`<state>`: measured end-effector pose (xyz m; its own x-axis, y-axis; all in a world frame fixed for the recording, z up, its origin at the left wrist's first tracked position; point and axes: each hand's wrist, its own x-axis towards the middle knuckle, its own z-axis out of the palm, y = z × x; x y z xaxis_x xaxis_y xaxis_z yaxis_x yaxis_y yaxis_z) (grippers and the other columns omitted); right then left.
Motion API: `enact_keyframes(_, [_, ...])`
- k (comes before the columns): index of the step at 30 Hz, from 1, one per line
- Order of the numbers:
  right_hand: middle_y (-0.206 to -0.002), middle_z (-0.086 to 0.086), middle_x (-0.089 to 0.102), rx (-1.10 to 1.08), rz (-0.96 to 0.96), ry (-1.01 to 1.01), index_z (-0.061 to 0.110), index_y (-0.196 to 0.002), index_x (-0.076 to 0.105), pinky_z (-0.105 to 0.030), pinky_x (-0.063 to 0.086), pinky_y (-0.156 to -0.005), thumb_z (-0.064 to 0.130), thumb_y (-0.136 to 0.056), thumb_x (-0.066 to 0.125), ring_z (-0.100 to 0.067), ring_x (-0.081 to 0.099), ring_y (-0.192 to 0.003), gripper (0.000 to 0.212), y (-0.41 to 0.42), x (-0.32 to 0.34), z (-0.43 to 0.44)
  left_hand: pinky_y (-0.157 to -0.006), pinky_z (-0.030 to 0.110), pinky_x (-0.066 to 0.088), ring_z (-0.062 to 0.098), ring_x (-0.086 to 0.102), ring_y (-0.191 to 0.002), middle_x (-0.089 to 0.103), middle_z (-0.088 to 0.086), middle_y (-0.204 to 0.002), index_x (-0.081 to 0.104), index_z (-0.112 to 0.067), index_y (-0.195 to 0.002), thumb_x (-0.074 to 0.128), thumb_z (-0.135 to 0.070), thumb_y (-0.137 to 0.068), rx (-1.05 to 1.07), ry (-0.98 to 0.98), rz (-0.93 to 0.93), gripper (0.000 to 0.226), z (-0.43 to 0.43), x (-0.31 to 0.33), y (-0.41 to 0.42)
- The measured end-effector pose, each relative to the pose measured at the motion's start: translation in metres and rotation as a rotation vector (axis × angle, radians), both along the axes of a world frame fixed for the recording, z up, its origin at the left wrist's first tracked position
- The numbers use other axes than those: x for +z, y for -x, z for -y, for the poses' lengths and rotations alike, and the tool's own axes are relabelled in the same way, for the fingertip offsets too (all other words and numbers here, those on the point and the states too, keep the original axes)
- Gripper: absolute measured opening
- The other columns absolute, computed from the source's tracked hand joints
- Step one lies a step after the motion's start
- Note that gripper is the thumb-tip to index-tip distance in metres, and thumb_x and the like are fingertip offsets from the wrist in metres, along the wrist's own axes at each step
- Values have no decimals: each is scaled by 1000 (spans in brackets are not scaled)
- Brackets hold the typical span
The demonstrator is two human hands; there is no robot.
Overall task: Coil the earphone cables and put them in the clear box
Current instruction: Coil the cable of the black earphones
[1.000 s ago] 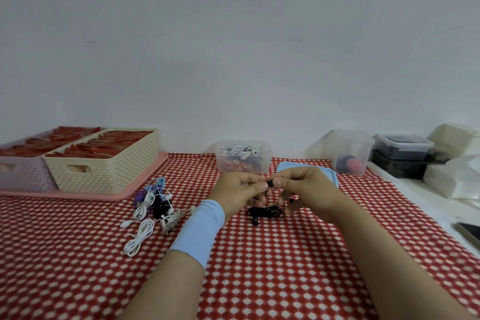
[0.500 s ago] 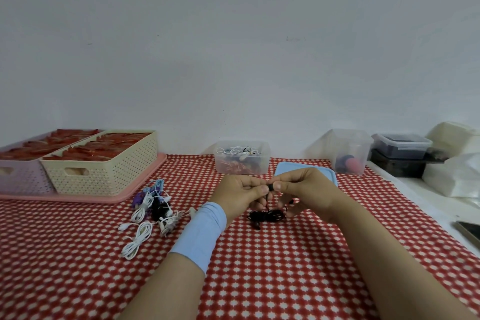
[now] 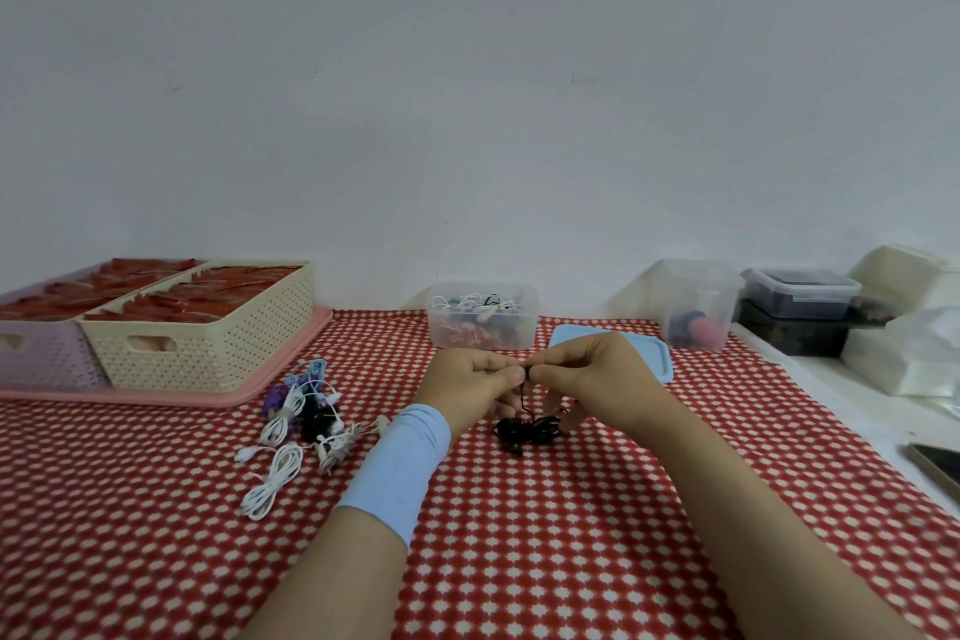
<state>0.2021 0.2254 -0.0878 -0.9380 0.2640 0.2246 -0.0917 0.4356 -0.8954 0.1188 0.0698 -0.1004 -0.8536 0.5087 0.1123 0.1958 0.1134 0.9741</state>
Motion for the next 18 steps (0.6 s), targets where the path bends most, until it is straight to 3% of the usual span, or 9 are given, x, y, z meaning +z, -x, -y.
enact_keyframes(5, [-75,-3,76,-11,-33,-11,21,-85,81,-33,60,-52,8,-87,75,-31,72,-68,14,0,-2,-1,-59,21,55,13,68,-61,74,11,-75,74,0,-97,67,-3,-90,-51,-17,35,10,-1,0,-2])
enact_keyframes(11, [-76,-8,76,-30,-8,22,17,-87,81,-34,60,-53,12,-82,81,-20,69,-59,6,3,-5,-4,-64,24,58,14,68,-61,73,9,-72,73,-2,-97,68,-3,-88,-41,7,-24,10,-2,-2,0])
enact_keyframes(14, [-70,-9,74,-87,-37,100,11,-93,77,-32,60,-52,10,-80,83,-18,68,-55,15,4,-4,-3,-62,24,57,14,68,-62,73,9,-72,74,-2,-97,68,-3,-89,-31,-34,19,10,-3,-1,-1])
enact_keyframes(18, [-73,-16,74,-70,-49,46,13,-81,80,-32,59,-52,9,-82,81,-19,67,-56,4,5,-5,-1,-59,21,55,13,68,-61,73,10,-72,74,-1,-96,69,-3,-88,-24,-38,31,9,-1,-1,-2])
